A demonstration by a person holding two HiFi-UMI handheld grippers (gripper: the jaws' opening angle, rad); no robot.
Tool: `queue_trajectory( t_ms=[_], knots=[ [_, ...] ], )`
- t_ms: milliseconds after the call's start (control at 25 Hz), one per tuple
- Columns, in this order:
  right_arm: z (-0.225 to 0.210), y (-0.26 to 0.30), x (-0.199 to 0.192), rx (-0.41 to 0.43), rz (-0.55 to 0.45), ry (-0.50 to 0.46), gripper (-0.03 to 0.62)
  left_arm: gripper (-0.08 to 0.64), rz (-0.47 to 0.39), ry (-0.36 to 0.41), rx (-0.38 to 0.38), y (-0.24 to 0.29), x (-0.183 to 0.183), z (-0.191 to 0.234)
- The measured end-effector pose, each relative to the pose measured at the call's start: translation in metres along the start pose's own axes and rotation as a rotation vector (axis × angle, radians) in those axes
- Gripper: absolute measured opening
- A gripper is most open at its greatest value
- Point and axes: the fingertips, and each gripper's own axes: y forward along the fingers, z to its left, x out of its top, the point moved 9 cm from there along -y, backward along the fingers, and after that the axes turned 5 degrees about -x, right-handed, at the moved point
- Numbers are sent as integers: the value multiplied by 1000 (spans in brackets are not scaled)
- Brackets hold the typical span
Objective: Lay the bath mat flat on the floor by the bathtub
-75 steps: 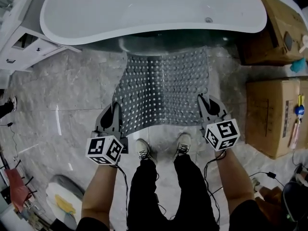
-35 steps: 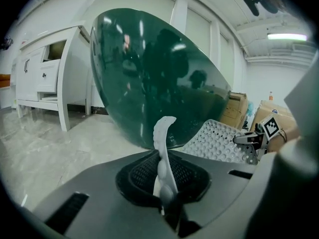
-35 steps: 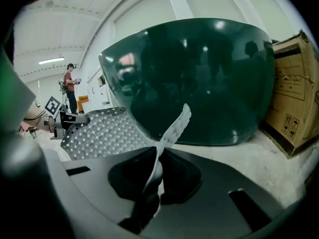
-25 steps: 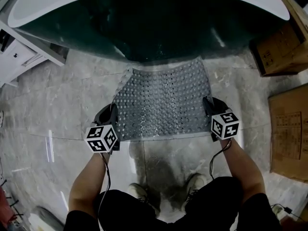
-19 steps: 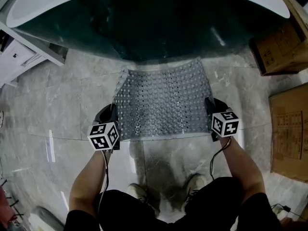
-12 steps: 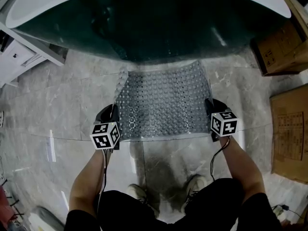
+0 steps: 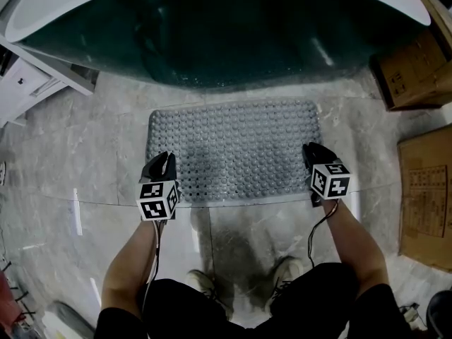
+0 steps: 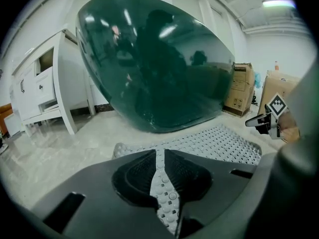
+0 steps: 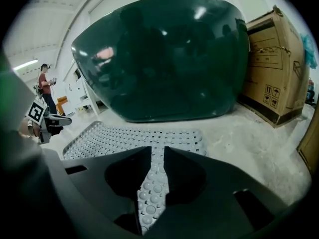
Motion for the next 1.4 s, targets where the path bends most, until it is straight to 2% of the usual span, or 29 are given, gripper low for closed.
queue_trajectory(
  t_ms=[160, 440, 920, 1160, 1400],
  knots=[
    [8, -1, 3, 41, -7, -59, 18, 63, -2, 1, -2, 2, 2, -2],
    [20, -4, 11, 83, -30, -124, 17, 35, -10, -8, -19, 1, 6, -4],
    [35, -21, 26, 128, -65, -203, 17, 17, -64, 0, -121, -6, 24, -24],
    [45, -36, 44, 145, -106, -248, 17, 17, -132, 0, -164, -17, 42, -36],
    [58, -54, 62, 168, -160, -269, 17, 17, -200, 59, -237, -37, 68, -56]
  ],
)
